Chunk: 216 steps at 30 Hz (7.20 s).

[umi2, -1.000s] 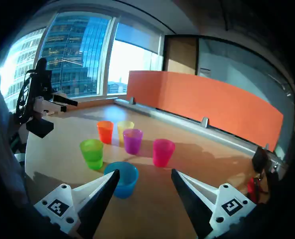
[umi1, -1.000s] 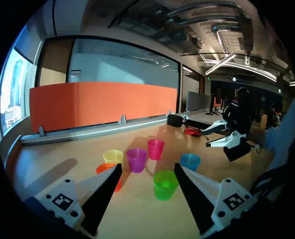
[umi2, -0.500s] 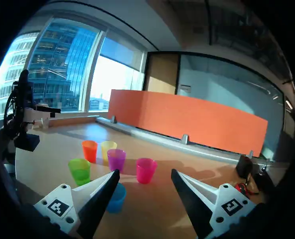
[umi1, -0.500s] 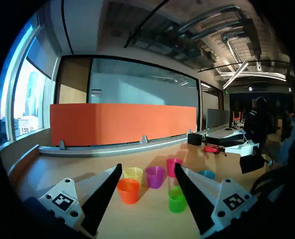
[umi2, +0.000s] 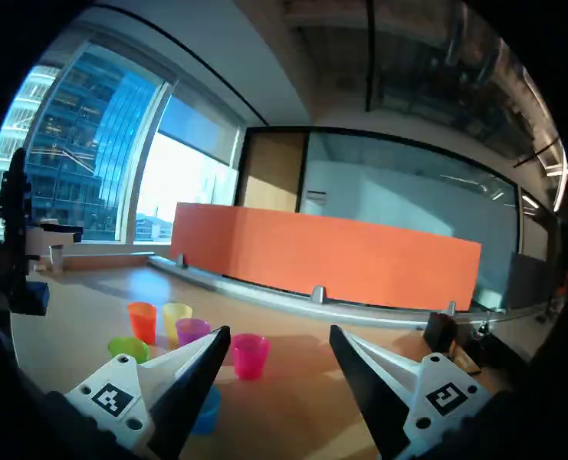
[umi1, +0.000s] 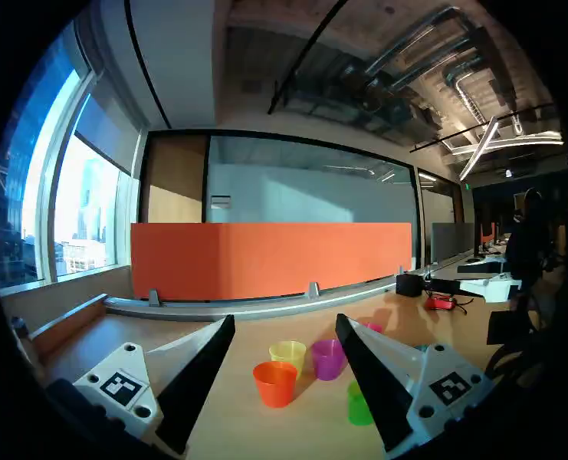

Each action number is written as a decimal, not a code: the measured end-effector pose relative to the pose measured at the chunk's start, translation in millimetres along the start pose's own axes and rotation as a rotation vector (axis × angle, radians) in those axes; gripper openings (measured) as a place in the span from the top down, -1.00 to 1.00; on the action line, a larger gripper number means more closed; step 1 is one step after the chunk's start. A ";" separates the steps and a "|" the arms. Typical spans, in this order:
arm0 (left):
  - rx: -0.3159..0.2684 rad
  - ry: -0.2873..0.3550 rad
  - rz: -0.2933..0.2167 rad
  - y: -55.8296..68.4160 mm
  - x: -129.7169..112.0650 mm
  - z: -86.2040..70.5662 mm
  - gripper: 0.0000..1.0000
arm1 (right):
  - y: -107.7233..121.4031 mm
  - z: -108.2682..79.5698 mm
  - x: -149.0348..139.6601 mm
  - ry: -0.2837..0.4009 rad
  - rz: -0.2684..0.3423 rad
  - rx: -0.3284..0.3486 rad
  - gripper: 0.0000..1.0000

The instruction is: Pour water

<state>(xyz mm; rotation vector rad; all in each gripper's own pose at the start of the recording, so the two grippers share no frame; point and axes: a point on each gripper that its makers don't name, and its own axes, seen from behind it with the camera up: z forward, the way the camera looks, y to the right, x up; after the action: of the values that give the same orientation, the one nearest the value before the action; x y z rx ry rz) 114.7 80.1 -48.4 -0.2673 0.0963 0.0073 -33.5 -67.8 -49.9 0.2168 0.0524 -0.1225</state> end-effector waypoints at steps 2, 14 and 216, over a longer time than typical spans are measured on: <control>0.028 0.012 0.018 -3.2 2.2 -0.6 -0.95 | 2.2 -0.2 4.1 0.019 0.012 -0.021 -1.00; 0.150 0.034 0.045 -18.9 2.2 0.6 -0.95 | 31.3 -0.1 5.9 0.073 0.060 -0.177 -1.00; 0.298 -0.096 -0.006 -98.4 -116.6 11.7 -0.95 | 62.2 12.5 -93.4 -0.023 0.133 -0.295 -1.00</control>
<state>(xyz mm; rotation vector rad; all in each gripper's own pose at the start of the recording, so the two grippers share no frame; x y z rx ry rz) 1.7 -11.1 0.0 0.0307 0.0007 0.0001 -117.8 0.5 -18.5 -0.0760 0.0321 0.0159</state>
